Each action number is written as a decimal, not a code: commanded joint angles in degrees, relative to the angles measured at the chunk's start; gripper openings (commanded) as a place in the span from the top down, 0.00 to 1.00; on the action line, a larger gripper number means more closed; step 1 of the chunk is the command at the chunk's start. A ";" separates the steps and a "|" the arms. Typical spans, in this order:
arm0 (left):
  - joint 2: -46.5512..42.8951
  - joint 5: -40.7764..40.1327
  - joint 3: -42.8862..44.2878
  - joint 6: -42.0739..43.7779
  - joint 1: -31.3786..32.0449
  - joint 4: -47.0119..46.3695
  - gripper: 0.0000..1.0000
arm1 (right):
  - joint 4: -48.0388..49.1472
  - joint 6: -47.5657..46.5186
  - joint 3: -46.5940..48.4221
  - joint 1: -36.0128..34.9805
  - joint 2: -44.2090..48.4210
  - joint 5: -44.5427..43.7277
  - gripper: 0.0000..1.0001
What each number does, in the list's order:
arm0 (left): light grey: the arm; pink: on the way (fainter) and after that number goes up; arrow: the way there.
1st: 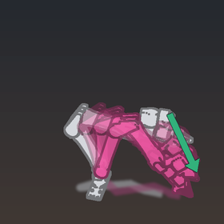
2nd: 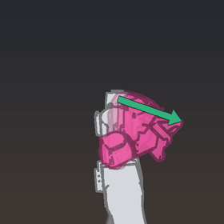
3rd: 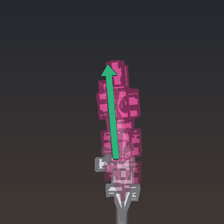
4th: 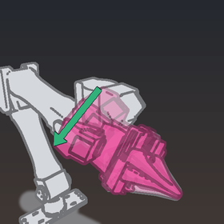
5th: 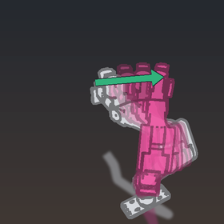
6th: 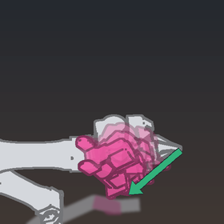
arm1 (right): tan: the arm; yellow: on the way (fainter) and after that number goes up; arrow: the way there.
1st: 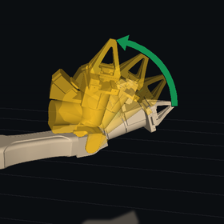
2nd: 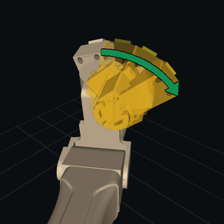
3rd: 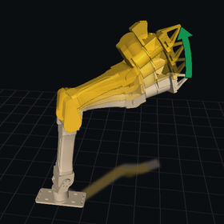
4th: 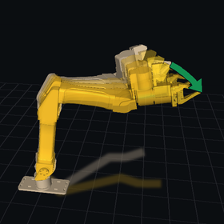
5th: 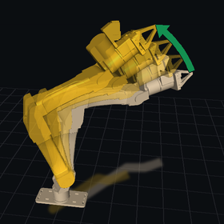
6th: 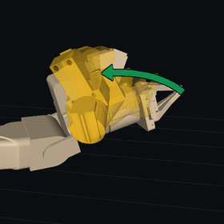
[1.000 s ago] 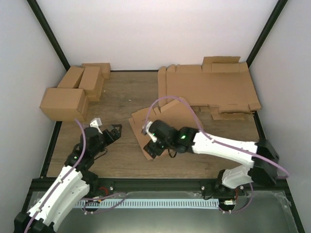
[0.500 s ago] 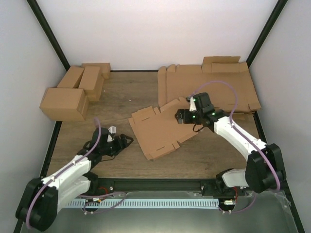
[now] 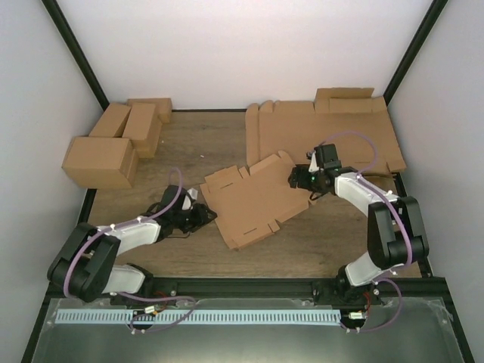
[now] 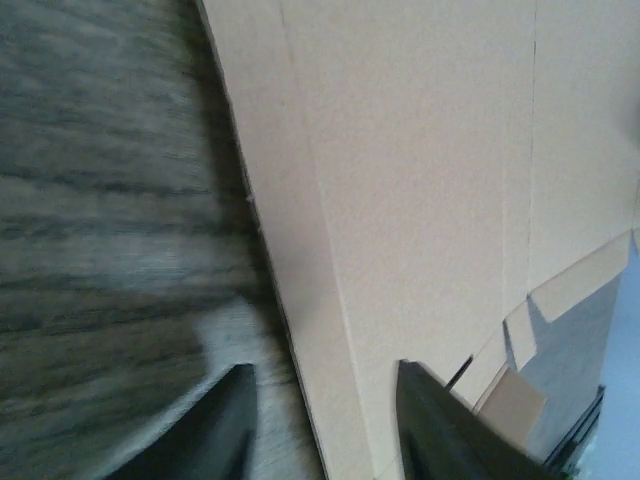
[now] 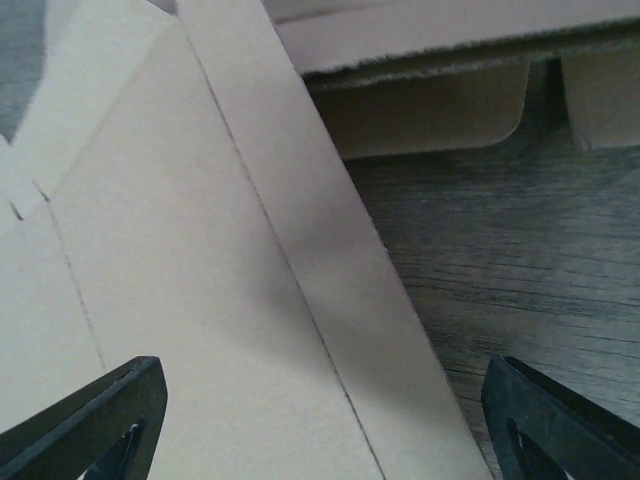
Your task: Fold the paper box
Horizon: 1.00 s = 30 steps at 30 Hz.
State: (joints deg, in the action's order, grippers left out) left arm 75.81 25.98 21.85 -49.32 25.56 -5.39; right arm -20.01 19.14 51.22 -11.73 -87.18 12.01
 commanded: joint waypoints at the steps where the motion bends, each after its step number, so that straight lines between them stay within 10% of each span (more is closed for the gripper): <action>1: 3.34 -0.19 3.25 2.47 0.32 -1.96 0.68 | 1.85 -0.66 2.57 0.38 -2.32 0.59 0.11; 11: 7.72 -5.88 12.46 7.79 0.36 7.54 0.95 | 1.84 -3.83 0.09 0.31 -1.28 5.65 0.39; 18: 3.36 -16.94 21.57 15.56 0.37 27.96 0.96 | 0.51 -4.19 -3.45 0.29 3.98 8.55 0.52; 22: 0.86 -17.72 21.59 14.44 0.28 33.27 0.79 | 0.83 -3.47 -5.21 0.29 5.86 7.78 0.35; 27: -1.68 -14.31 14.91 9.76 -0.16 28.12 0.35 | 0.58 -2.50 -3.81 0.32 3.81 5.49 0.28; 30: -1.41 -10.60 11.33 6.94 -0.34 23.13 0.31 | 1.12 -2.13 -3.59 0.30 3.12 5.12 0.28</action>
State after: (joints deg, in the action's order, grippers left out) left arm 74.50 11.46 37.12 -38.74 25.54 21.69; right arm -19.18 16.23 46.04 -11.70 -83.02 18.48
